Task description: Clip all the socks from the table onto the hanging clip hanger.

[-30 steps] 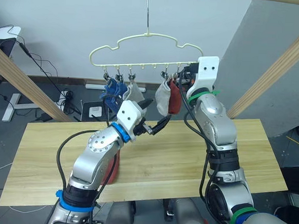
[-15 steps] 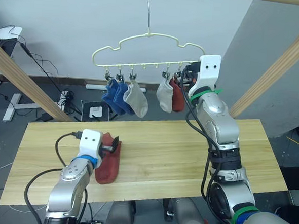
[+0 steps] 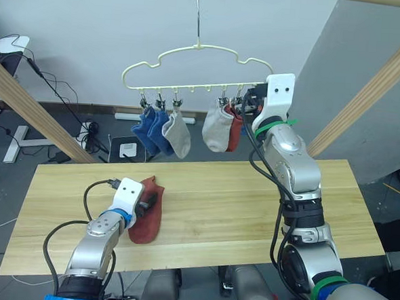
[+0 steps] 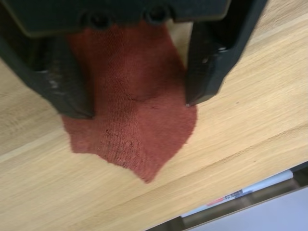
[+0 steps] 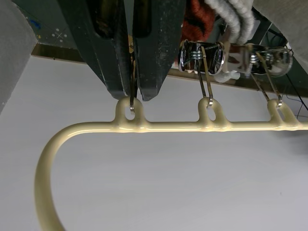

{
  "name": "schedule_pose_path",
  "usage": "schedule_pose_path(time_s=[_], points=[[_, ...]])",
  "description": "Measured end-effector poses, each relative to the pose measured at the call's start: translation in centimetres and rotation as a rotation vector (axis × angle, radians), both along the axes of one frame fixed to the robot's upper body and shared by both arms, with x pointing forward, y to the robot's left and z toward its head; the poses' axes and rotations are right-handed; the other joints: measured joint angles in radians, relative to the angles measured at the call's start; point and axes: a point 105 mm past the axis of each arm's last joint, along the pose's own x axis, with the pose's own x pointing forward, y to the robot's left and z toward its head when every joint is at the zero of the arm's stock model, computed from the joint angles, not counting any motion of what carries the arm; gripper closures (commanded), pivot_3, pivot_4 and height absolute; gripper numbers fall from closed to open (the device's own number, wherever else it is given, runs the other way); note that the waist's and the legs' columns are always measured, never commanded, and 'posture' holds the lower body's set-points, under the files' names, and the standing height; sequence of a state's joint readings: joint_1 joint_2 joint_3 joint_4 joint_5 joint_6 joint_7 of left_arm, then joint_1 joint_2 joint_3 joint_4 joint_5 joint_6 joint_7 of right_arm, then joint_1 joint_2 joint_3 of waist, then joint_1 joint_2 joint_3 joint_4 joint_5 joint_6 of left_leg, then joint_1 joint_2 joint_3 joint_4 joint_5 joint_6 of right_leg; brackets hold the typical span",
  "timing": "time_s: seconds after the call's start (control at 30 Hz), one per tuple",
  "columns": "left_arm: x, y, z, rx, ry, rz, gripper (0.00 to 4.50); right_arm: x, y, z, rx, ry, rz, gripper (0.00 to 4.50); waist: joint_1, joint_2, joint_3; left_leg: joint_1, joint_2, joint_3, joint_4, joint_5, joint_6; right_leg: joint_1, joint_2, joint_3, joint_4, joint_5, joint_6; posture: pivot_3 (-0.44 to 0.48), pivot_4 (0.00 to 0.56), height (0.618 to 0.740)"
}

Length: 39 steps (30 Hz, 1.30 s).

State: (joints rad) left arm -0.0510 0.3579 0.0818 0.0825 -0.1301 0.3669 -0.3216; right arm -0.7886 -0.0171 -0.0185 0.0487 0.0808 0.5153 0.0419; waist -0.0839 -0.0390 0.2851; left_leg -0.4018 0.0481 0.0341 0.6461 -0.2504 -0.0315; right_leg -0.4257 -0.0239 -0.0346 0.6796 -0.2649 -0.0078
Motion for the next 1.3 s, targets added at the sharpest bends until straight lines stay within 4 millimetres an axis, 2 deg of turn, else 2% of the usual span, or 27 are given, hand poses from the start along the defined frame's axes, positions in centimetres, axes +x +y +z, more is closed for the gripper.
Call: schedule_pose_path(time_s=[0.27,0.33,0.4,0.47,0.5,0.6,0.7,0.8,0.87,1.03,1.13,1.3], points=[[-0.3,-0.4,0.0,0.011,-0.013,-0.046,4.47,0.0,0.1,0.0,0.001,0.002,0.002,4.50,0.000,0.000,0.000,0.000,0.000,0.000,0.000,0.000,0.000,0.000,0.000,0.000,0.000,0.000,0.000,-0.169,0.281,0.740],[-0.4,-1.1,-0.1,0.005,-0.013,-0.082,4.47,0.0,0.1,-0.1,0.001,0.002,0.002,4.50,0.000,0.000,0.000,0.000,0.000,0.000,0.000,0.000,0.000,0.000,0.000,0.000,0.000,0.000,0.000,-0.175,0.279,0.740],[-0.4,-2.8,-0.2,-0.020,-0.013,-0.147,4.47,0.0,0.0,-0.1,0.001,0.003,0.001,4.50,0.000,0.000,0.000,0.000,0.000,0.000,0.000,0.000,0.000,0.000,0.000,0.000,0.000,0.000,0.000,-0.181,0.276,0.740],[-0.2,-5.7,0.2,-0.066,-0.026,-0.239,4.47,0.0,0.0,-0.1,0.000,0.004,0.000,4.50,0.001,0.000,0.000,-0.001,-0.001,0.000,0.000,0.000,0.000,0.000,-0.001,0.000,0.000,0.000,0.000,-0.185,0.275,0.740],[-0.1,-7.8,0.8,-0.109,-0.046,-0.304,4.47,0.0,0.0,-0.1,0.000,0.005,0.000,4.50,0.002,0.000,0.000,-0.001,-0.001,0.000,0.000,0.000,0.000,0.000,-0.001,0.000,-0.001,0.000,0.000,-0.190,0.273,0.740],[0.9,-13.6,4.5,-0.217,-0.161,-0.461,4.47,0.0,0.1,-0.1,-0.001,0.006,0.001,4.50,0.001,0.000,0.000,-0.002,-0.002,0.000,0.001,0.000,0.000,0.000,-0.001,0.000,-0.001,0.000,0.000,-0.194,0.272,0.740],[2.1,-17.5,8.7,-0.278,-0.290,-0.549,4.47,0.0,0.0,-0.1,-0.002,0.006,0.000,4.50,-0.004,0.000,0.000,-0.002,-0.001,0.000,0.000,0.000,0.000,0.000,0.000,0.000,-0.001,0.000,0.000,-0.202,0.271,0.740],[3.2,-20.6,10.6,-0.334,-0.358,-0.566,4.47,0.0,-0.2,0.0,-0.005,0.001,-0.005,4.50,-0.007,0.000,0.000,-0.002,0.000,0.000,0.000,0.000,0.000,0.000,0.001,0.000,-0.002,0.000,0.000,-0.207,0.270,0.740],[4.2,-22.2,11.1,-0.347,-0.380,-0.553,4.47,0.0,-0.1,0.0,-0.006,0.005,-0.002,4.50,-0.006,0.000,0.000,-0.002,-0.001,0.000,0.000,0.000,0.000,0.000,0.001,0.000,-0.002,0.000,0.000,-0.212,0.271,0.740],[6.8,-24.6,12.8,-0.342,-0.452,-0.503,4.47,0.0,-0.1,-0.1,-0.008,0.010,-0.003,4.50,-0.006,0.000,0.000,-0.004,-0.002,-0.001,0.001,0.000,0.000,0.000,0.001,-0.001,-0.003,0.000,0.001,-0.228,0.273,0.740],[8.1,-24.4,13.8,-0.313,-0.503,-0.461,4.47,-0.1,-0.1,0.0,-0.008,0.006,-0.003,4.50,-0.009,0.000,0.000,-0.004,-0.001,-0.001,0.000,0.000,0.000,0.000,0.001,-0.002,-0.004,0.000,0.001,-0.229,0.273,0.740],[8.8,-23.7,13.3,-0.296,-0.519,-0.405,4.47,-0.2,-0.2,0.3,-0.007,-0.003,-0.005,4.50,-0.008,0.000,0.000,-0.006,-0.001,-0.001,0.000,0.000,0.000,-0.001,0.001,-0.004,-0.006,0.000,0.001,-0.230,0.274,0.740]])
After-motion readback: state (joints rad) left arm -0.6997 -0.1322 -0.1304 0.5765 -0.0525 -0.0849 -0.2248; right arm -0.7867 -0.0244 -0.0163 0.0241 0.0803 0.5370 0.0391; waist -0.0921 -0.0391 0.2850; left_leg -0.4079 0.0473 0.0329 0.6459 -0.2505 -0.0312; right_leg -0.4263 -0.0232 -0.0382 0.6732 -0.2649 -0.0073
